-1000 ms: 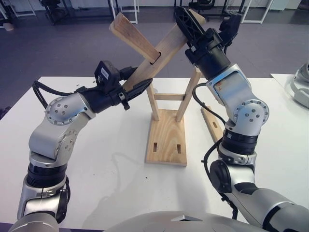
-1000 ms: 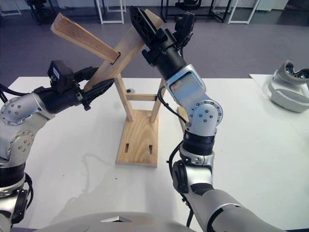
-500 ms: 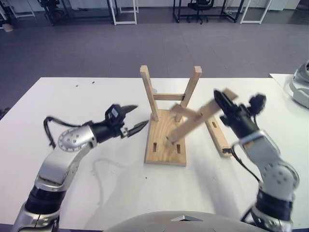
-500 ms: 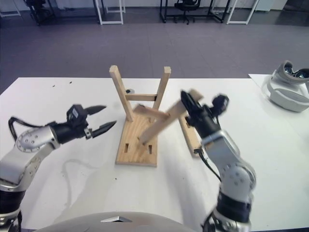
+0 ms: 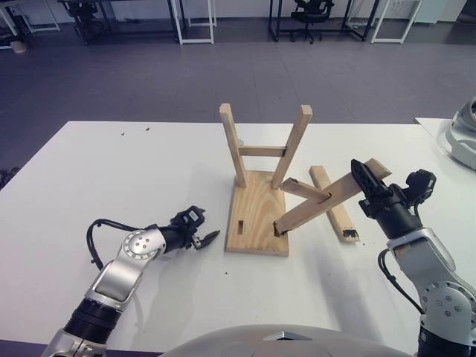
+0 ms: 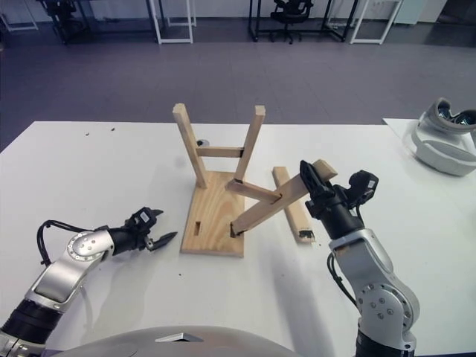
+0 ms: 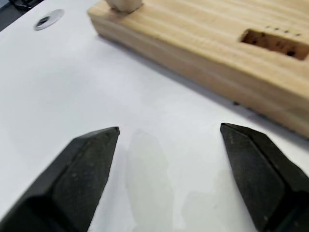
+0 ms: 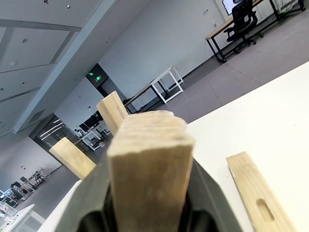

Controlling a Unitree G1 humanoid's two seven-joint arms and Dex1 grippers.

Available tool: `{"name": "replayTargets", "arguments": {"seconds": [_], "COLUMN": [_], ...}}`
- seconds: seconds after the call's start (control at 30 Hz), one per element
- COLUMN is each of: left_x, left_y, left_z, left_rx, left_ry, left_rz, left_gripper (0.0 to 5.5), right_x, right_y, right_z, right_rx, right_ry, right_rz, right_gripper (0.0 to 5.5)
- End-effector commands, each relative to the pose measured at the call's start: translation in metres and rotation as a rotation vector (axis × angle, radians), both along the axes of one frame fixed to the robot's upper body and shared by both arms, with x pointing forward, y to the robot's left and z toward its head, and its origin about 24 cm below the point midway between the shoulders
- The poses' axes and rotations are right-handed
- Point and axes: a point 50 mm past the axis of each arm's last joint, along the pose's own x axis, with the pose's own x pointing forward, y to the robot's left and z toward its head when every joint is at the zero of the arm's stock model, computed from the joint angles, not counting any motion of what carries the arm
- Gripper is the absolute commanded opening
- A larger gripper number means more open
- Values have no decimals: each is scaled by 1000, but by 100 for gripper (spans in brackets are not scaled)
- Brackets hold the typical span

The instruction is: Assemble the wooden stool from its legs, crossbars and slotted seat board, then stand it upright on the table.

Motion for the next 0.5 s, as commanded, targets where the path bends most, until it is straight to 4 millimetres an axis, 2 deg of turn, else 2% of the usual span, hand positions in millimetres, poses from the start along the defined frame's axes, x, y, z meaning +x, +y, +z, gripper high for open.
{"name": "replayTargets", "arguments": {"seconds": [0.03, 0.13, 0.33, 0.5], "left_x": [-5, -8, -12, -12], "left_y": [-19, -26, -39, -43], "left_z": [3, 4, 12, 15], "left_rx": [-25, -29, -71, -91], "left_ry": [57, 74, 61, 47], "left_rz": [-99, -131, -142, -129], "left_gripper": [387, 387, 387, 387], "right_x": [-3, 0, 0, -3], "right_y": [3, 2, -6, -12], "right_z": [-8, -12, 0, 16], "right_rx": [1, -30, -327, -340], "right_ry": [93, 145, 160, 120], "right_rz": [20, 0, -35, -52], "right_gripper": [105, 104, 105, 107]}}
